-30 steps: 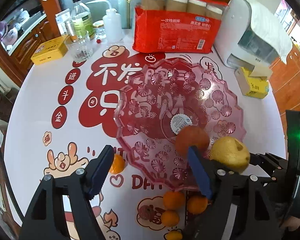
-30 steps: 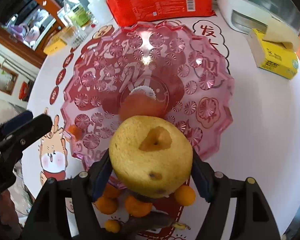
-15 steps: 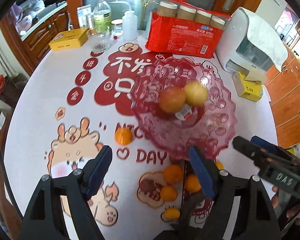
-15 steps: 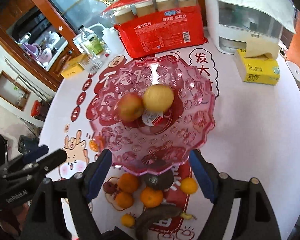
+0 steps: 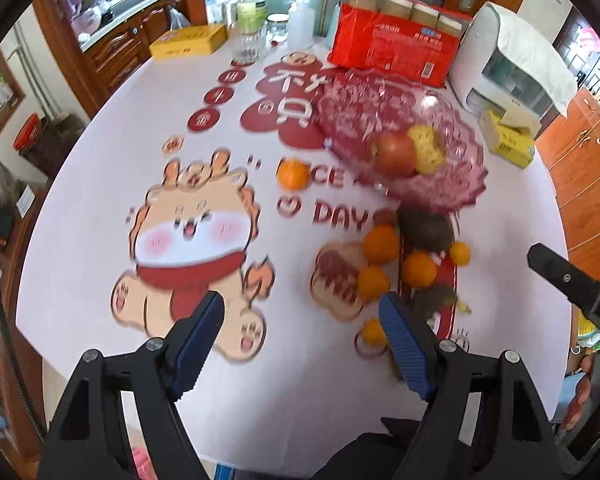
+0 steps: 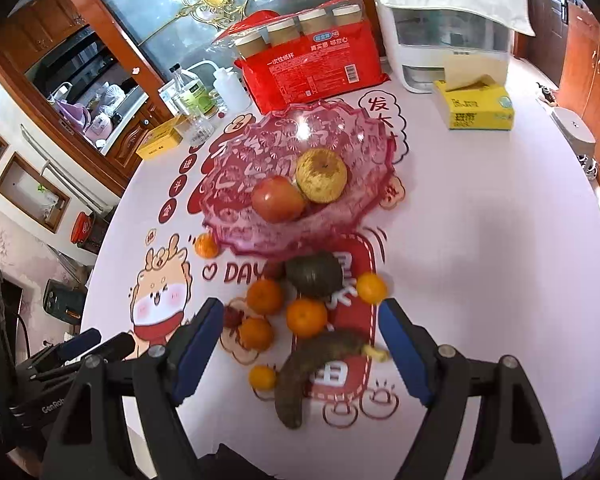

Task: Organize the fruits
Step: 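Withdraw both tools from the bowl back toward the loose fruit, then grasp the red lychee with the left tool while the right tool grasps the dark banana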

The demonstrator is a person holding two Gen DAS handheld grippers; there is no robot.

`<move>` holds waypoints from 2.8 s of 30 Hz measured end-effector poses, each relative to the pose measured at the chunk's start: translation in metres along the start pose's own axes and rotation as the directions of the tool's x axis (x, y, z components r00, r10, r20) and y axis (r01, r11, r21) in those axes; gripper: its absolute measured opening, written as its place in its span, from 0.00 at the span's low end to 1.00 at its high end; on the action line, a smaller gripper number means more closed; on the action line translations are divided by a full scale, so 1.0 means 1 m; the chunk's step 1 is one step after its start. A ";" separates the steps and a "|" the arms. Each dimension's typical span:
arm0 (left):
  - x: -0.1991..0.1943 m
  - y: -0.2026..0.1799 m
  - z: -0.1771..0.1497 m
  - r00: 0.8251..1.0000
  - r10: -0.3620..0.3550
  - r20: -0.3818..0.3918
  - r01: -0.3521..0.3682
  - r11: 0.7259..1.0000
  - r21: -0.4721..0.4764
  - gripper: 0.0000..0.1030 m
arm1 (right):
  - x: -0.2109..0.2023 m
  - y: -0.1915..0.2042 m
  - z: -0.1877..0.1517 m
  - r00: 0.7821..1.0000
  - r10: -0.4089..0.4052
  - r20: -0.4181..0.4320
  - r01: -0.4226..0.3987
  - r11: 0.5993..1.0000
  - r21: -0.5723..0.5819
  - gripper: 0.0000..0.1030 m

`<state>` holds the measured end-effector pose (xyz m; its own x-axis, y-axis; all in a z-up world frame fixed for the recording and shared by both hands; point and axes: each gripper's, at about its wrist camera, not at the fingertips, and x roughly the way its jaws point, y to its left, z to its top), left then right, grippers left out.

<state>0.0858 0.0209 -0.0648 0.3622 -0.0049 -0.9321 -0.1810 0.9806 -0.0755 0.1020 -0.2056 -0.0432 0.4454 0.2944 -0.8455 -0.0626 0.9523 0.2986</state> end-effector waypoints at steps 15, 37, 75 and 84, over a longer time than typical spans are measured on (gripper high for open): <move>-0.024 0.020 -0.093 0.999 0.015 -0.031 -0.016 1.000 -0.025 0.76 | -0.026 -0.007 -0.103 0.997 0.006 0.082 -0.008 1.000 0.019 0.78; -0.009 0.038 -0.075 0.997 0.000 -0.083 0.006 0.998 0.068 0.76 | -0.009 0.005 -0.145 0.993 0.051 0.105 -0.054 0.998 0.023 0.78; 0.143 -0.020 0.052 0.960 -0.111 -0.258 0.232 0.830 0.507 0.76 | 0.083 0.029 -0.107 0.979 -0.190 -0.069 0.201 0.887 0.416 0.64; 0.170 -0.028 0.058 0.952 -0.108 -0.288 0.242 0.840 0.486 0.75 | 0.112 0.017 -0.091 0.970 -0.193 -0.146 0.236 0.890 0.391 0.52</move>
<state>0.2060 0.0038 -0.2009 0.1008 -0.1670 -0.9808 0.3803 0.9174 -0.1171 0.0695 -0.1487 -0.1734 0.3136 0.1134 -0.9428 0.3988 0.8853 0.2391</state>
